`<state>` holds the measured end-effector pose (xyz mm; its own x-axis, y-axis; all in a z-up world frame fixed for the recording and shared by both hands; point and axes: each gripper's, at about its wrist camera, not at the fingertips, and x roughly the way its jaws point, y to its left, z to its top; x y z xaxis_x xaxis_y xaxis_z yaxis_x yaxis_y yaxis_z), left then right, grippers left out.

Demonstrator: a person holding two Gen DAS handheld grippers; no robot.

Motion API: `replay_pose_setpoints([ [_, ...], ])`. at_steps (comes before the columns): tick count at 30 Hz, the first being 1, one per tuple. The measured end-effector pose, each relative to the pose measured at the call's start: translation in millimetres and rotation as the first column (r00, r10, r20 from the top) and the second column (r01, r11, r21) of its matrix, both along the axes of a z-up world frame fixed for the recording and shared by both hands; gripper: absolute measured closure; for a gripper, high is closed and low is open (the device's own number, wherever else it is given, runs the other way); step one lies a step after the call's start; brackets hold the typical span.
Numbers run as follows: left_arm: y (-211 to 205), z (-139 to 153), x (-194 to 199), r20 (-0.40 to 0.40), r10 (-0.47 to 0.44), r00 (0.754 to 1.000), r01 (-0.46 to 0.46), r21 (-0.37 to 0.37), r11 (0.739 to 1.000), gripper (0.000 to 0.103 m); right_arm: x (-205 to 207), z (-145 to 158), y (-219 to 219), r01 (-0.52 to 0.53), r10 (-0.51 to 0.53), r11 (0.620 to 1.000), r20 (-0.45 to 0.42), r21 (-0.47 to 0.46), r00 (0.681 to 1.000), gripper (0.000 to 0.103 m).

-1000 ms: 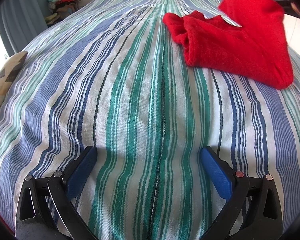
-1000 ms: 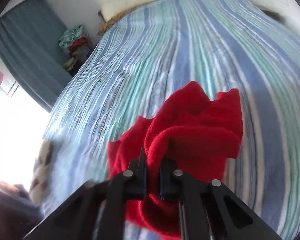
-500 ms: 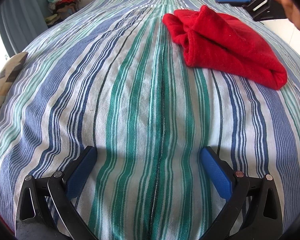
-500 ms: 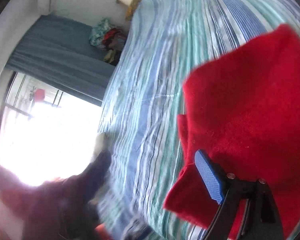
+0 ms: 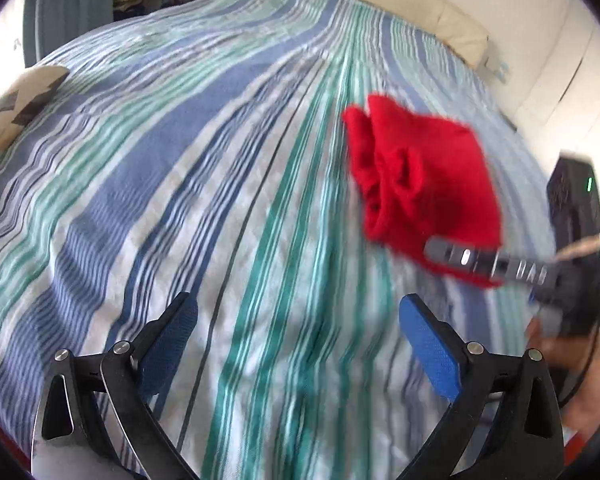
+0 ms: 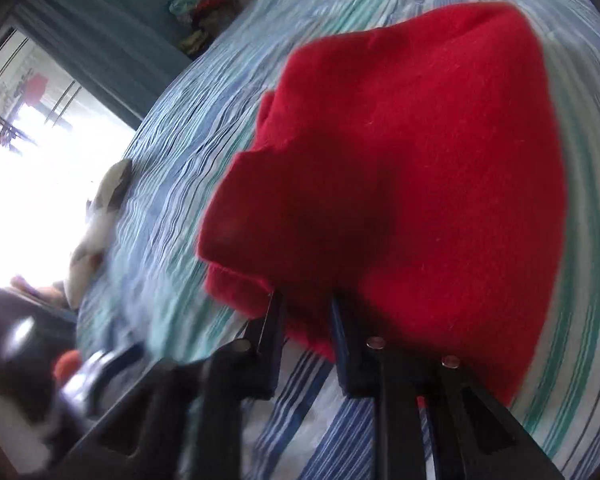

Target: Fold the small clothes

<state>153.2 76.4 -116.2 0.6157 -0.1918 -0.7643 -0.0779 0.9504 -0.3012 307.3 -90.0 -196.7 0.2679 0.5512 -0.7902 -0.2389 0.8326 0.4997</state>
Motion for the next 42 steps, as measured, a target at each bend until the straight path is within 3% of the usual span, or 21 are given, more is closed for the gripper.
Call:
replay_pose_setpoints([
  [3, -9.0, 29.5, 29.6, 0.057, -0.086, 0.995, 0.090, -0.067, 0.994, 0.002, -28.0, 20.4, -1.7, -0.001, 0.001, 1.000, 0.064, 0.008, 0.998, 0.077],
  [5, -33.5, 37.6, 58.1, 0.046, -0.205, 0.978, 0.207, -0.035, 0.978, 0.006, -51.8, 41.3, -9.0, -0.006, 0.006, 1.000, 0.133, -0.002, 0.991, 0.066],
  [8, -69.6, 31.1, 91.8, 0.013, -0.302, 0.953, 0.301, 0.061, 0.952, 0.041, -91.5, 57.9, -31.8, 0.013, -0.014, 1.000, 0.164, 0.007, 0.986, 0.063],
  [12, -92.0, 2.8, 118.6, -0.096, -0.272, 0.958, 0.282, 0.128, 0.951, 0.050, -141.5, 57.0, -68.7, 0.074, -0.077, 0.997, 0.133, 0.034, 0.988, 0.063],
  [14, -93.6, 0.0, 122.4, -0.100, -0.247, 0.964, 0.260, 0.144, 0.955, 0.053, -163.0, 54.3, -81.6, 0.109, -0.115, 0.993, 0.120, 0.051, 0.986, 0.062],
  [16, -94.0, 4.0, 121.2, -0.070, -0.270, 0.960, 0.277, 0.128, 0.952, 0.072, -178.8, 51.5, -90.7, 0.136, -0.141, 0.989, 0.112, 0.053, 0.984, 0.061],
  [17, -95.4, 5.6, 120.0, -0.074, -0.289, 0.955, 0.296, 0.123, 0.947, 0.096, -183.6, 51.1, -94.5, 0.143, -0.147, 0.989, 0.110, 0.049, 0.983, 0.061],
  [18, -97.5, 5.1, 119.7, -0.083, -0.304, 0.949, 0.312, 0.121, 0.942, 0.097, -186.5, 50.4, -96.1, 0.147, -0.151, 0.988, 0.110, 0.043, 0.982, 0.061],
  [20, -98.2, 6.0, 117.1, -0.082, -0.301, 0.950, 0.310, 0.138, 0.941, 0.098, -185.8, 49.6, -101.9, 0.151, -0.154, 0.988, 0.113, 0.034, 0.982, 0.061],
  [23, -78.1, 6.1, 104.0, -0.086, -0.269, 0.959, 0.276, 0.088, 0.957, 0.098, -181.5, 61.4, -109.3, 0.151, -0.152, 0.988, 0.153, 0.015, 0.977, 0.061],
  [27, -63.4, -14.9, 93.8, -0.135, -0.254, 0.958, 0.265, 0.077, 0.961, 0.098, -159.3, 78.6, -105.8, 0.144, -0.140, 0.990, 0.209, -0.003, 0.968, 0.061],
  [31, -73.9, -16.0, 98.3, -0.139, -0.262, 0.955, 0.272, 0.059, 0.960, 0.095, -104.6, 83.9, -84.7, 0.099, -0.088, 0.995, 0.242, -0.033, 0.966, 0.061],
  [34, -77.5, -16.6, 100.5, -0.159, -0.264, 0.951, 0.279, 0.078, 0.957, 0.089, -55.7, 83.2, -62.5, 0.059, -0.059, 0.998, 0.232, 0.009, 0.971, 0.061],
  [35, -76.6, -15.8, 99.8, -0.161, -0.273, 0.948, 0.289, 0.089, 0.953, 0.080, -40.9, 75.9, -56.8, 0.055, -0.058, 0.998, 0.212, 0.017, 0.975, 0.061],
  [36, -73.9, -14.7, 98.1, -0.168, -0.277, 0.946, 0.296, 0.104, 0.949, 0.063, -30.3, 64.2, -52.9, 0.062, -0.062, 0.998, 0.191, 0.006, 0.980, 0.061],
  [37, -68.7, -11.9, 95.8, -0.175, -0.274, 0.946, 0.297, 0.125, 0.947, 0.053, -19.9, 47.0, -51.6, 0.078, -0.073, 0.997, 0.146, -0.024, 0.986, 0.061],
  [38, -62.7, -7.9, 93.1, -0.181, -0.263, 0.948, 0.291, 0.148, 0.945, 0.037, -12.1, 26.7, -52.4, 0.093, -0.088, 0.994, 0.077, -0.060, 0.993, 0.061],
  [40, -48.8, 6.2, 87.6, -0.168, -0.250, 0.954, 0.280, 0.189, 0.941, 0.032, -9.5, 11.0, -58.0, 0.090, -0.089, 0.995, 0.026, -0.050, 0.996, 0.061],
  [42, -39.4, 24.5, 88.3, -0.131, -0.253, 0.959, 0.274, 0.188, 0.943, 0.030, -9.2, 29.2, -60.6, 0.058, -0.055, 0.997, 0.061, -0.052, 0.997, 0.061],
])
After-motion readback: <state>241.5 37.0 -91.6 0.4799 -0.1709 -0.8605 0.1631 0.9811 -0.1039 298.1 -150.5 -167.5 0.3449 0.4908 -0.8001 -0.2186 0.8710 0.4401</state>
